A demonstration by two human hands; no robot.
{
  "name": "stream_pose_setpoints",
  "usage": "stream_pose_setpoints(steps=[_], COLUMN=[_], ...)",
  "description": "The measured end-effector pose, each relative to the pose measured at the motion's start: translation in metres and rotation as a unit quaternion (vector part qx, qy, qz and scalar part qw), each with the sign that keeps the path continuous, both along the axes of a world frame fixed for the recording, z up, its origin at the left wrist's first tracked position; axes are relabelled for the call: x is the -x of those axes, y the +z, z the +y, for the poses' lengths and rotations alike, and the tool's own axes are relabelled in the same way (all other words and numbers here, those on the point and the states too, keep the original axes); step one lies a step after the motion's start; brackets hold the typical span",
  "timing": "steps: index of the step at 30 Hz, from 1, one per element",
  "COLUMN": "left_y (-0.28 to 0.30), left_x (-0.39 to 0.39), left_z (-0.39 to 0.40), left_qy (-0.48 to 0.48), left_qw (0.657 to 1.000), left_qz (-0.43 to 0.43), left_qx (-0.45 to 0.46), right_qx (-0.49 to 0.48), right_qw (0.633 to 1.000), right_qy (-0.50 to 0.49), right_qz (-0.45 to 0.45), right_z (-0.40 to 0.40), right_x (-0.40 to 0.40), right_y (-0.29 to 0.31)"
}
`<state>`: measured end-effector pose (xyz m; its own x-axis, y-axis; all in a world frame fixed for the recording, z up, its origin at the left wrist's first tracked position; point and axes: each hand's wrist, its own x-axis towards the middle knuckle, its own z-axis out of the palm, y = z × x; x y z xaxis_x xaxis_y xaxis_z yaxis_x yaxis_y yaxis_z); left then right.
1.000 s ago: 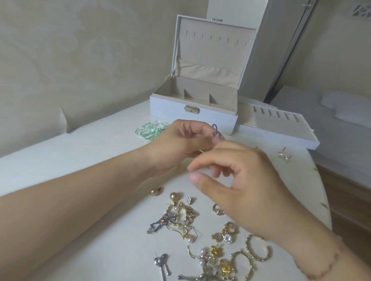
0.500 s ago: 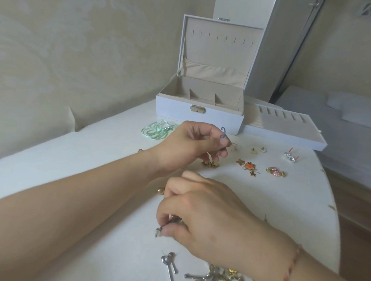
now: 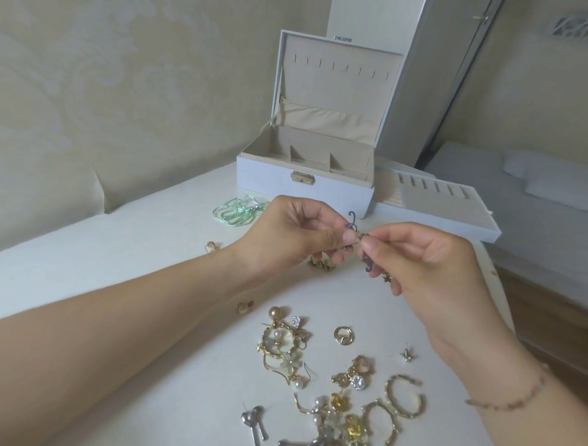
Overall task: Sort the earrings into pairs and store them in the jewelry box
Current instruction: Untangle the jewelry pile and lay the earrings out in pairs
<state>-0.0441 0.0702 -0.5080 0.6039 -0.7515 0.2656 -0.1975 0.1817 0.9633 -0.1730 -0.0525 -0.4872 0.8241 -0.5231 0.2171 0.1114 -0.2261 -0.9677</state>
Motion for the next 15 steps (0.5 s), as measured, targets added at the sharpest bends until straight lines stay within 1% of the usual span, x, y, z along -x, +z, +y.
stream_pose_setpoints(steps=[3, 6, 8, 11, 13, 15], left_y=[-0.001, -0.004, -0.004, -0.006, -0.007, -0.008], left_x=[0.003, 0.004, 0.004, 0.006, 0.009, 0.011], left_z=[-0.001, -0.001, -0.001, 0.000, 0.000, 0.000], left_qy=[0.002, 0.001, 0.000, 0.008, 0.011, 0.008], left_qw=[1.000, 1.000, 0.999, 0.996, 0.992, 0.989], left_qz=[-0.004, -0.025, -0.039, -0.079, -0.118, -0.136], left_qx=[-0.002, -0.013, -0.022, -0.038, -0.048, -0.051], right_qx=[-0.019, 0.002, 0.057, 0.185, 0.224, 0.227], right_qw=[0.999, 0.999, 0.997, 0.981, 0.974, 0.974], right_qy=[-0.029, -0.039, -0.043, -0.047, -0.040, -0.026], right_qz=[-0.018, -0.027, -0.030, -0.022, -0.012, -0.002], right_z=[-0.003, -0.003, -0.004, -0.003, -0.002, -0.004], right_x=[-0.003, -0.007, -0.007, -0.004, -0.002, 0.002], right_y=[-0.006, -0.012, -0.015, -0.016, -0.017, -0.017])
